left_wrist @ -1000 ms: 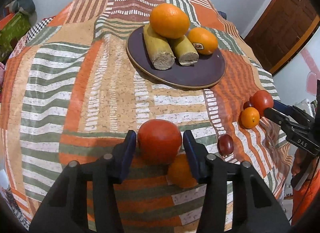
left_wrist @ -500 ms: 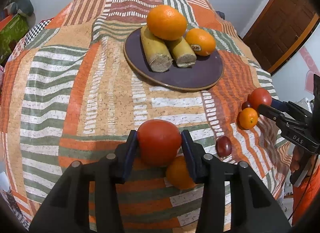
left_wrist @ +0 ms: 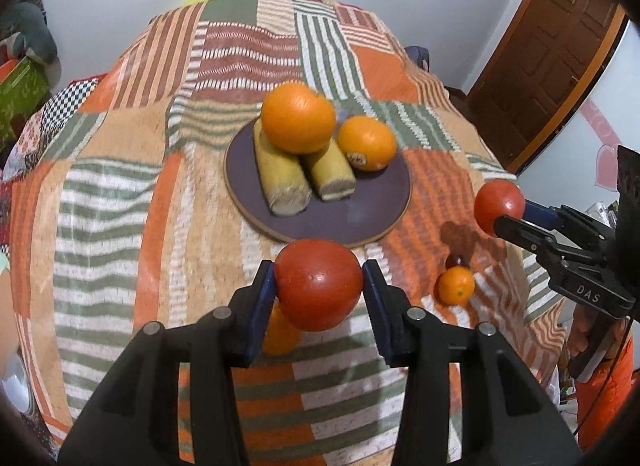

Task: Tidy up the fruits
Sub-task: 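Lift both held tomatoes and carry them over the purple plate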

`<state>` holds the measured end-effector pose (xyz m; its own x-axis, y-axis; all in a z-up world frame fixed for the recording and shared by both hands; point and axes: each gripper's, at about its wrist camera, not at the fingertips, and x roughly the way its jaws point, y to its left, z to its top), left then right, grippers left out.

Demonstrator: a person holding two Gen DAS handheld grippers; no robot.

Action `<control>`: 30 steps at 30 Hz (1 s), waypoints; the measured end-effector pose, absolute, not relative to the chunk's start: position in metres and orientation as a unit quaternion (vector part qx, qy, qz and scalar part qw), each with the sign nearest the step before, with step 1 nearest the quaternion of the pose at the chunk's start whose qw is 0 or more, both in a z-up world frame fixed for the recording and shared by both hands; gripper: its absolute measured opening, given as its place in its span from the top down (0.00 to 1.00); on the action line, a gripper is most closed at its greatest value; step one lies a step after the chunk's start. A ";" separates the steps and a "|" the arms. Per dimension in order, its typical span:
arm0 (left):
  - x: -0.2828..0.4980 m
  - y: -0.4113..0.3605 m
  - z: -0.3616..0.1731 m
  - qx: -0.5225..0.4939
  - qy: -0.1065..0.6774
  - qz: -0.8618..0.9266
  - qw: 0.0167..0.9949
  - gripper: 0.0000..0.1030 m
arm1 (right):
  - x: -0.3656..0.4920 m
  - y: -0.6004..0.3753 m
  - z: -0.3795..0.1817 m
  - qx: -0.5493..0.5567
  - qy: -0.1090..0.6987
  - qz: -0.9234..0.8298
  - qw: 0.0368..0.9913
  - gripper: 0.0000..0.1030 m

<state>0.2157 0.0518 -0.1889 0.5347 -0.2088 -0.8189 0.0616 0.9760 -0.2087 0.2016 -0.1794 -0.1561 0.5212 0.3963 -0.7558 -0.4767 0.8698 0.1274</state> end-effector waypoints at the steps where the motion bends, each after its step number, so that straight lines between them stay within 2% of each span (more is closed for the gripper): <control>1: 0.220 0.051 -0.187 -0.077 0.474 -0.079 0.874 0.58 | 0.203 -0.177 -0.154 -0.048 0.416 0.252 0.872 0.56; 11: 0.249 0.043 -0.189 -0.072 0.472 -0.086 0.874 0.58 | 0.222 -0.152 -0.156 -0.048 0.412 0.278 0.867 0.56; 30: 0.287 0.032 -0.227 -0.063 0.504 -0.092 0.857 0.58 | 0.247 -0.135 -0.173 -0.064 0.424 0.300 0.852 0.58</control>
